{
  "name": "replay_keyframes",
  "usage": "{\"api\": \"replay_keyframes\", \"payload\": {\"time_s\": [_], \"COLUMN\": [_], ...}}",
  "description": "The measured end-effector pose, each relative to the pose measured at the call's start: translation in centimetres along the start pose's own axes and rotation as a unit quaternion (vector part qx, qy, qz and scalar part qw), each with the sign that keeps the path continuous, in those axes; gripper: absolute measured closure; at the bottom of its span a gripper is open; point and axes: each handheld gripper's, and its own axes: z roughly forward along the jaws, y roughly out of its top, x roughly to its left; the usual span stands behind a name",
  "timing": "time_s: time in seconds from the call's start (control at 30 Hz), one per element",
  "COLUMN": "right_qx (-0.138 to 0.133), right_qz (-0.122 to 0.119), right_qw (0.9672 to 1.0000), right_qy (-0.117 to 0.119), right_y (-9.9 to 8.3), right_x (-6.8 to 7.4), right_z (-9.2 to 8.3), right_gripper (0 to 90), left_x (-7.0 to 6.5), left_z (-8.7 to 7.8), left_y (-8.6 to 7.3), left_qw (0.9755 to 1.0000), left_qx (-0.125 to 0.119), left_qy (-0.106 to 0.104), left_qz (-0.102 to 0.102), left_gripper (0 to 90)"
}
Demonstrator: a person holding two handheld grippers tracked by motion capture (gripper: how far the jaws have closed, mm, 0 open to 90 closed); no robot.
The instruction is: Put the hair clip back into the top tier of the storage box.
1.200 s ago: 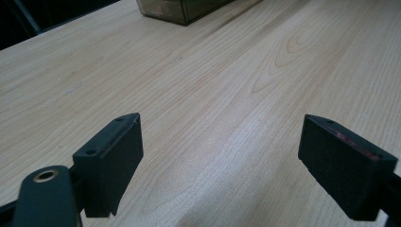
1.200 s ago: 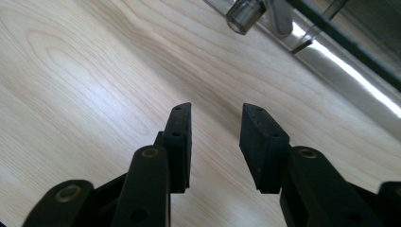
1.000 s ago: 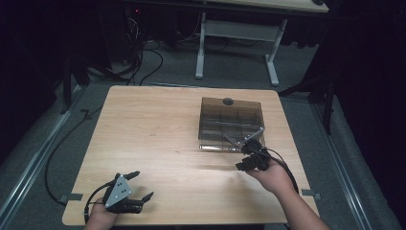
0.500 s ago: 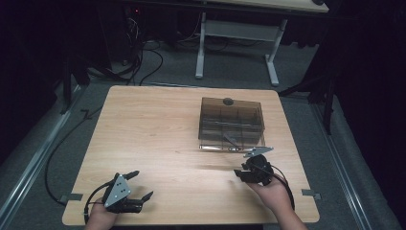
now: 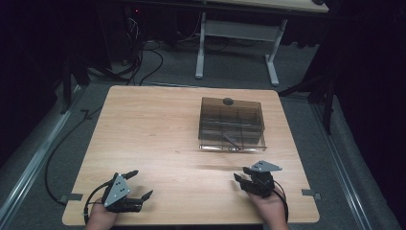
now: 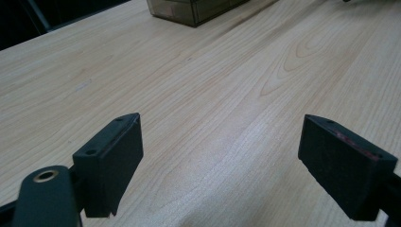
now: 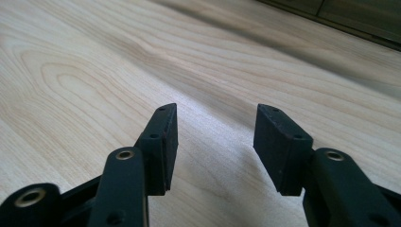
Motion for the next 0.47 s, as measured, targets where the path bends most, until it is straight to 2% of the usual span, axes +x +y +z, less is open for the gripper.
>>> {"api": "replay_keyframes", "payload": {"time_s": [0.1, 0.23, 0.47], "right_qx": [-0.033, -0.055, -0.055], "right_qz": [0.001, 0.011, 0.012], "right_qw": [0.9995, 0.9984, 0.9984], "right_qy": [0.000, 0.009, 0.011], "right_y": [-0.9, -1.3, -1.3], "right_x": [0.0, -0.1, -0.1], "right_z": [-0.5, -1.0, -0.8], "right_gripper": [49.9, 49.1, 48.4], "left_x": [0.0, -0.1, -0.1], "left_z": [0.0, 0.1, 0.2], "left_y": [0.0, 0.0, 0.1], "left_qw": [1.0000, 1.0000, 0.9999], "left_qx": [0.002, 0.004, 0.009], "left_qy": [0.001, 0.001, 0.007], "left_qz": [0.000, 0.003, 0.001], "left_gripper": [15.2, 15.2, 15.2]}}
